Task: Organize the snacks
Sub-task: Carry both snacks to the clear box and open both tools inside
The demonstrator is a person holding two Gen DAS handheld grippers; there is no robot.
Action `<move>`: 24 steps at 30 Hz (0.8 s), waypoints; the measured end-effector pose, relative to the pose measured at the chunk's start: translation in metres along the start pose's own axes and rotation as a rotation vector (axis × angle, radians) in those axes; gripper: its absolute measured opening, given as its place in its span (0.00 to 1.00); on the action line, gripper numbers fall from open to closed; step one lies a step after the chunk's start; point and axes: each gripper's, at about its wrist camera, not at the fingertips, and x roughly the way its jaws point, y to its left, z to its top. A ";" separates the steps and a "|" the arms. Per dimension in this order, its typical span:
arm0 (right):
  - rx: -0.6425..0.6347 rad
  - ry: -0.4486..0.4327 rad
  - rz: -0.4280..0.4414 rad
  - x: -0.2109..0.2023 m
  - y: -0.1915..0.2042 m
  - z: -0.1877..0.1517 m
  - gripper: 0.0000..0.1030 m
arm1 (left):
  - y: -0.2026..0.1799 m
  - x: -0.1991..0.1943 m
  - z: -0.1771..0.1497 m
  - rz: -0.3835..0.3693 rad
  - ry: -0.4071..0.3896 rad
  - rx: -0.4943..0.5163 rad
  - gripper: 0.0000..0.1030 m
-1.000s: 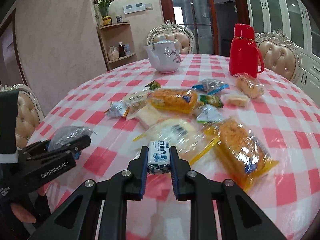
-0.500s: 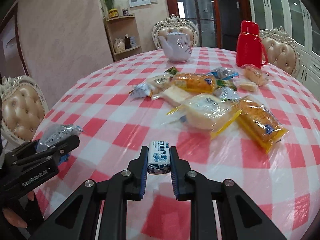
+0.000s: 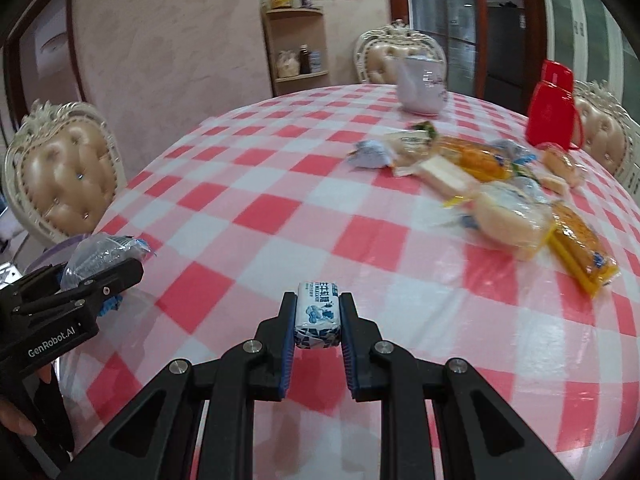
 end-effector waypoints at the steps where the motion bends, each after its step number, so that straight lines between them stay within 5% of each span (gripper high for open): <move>1: -0.009 0.003 0.007 0.001 0.006 0.000 0.20 | 0.006 -0.002 -0.001 0.005 -0.001 -0.009 0.58; 9: -0.079 0.007 0.142 0.012 0.066 0.005 0.20 | 0.050 -0.020 -0.010 0.053 -0.019 -0.057 0.58; 24: -0.255 0.046 0.445 0.029 0.197 0.006 0.20 | 0.170 -0.059 -0.041 0.313 -0.016 -0.195 0.58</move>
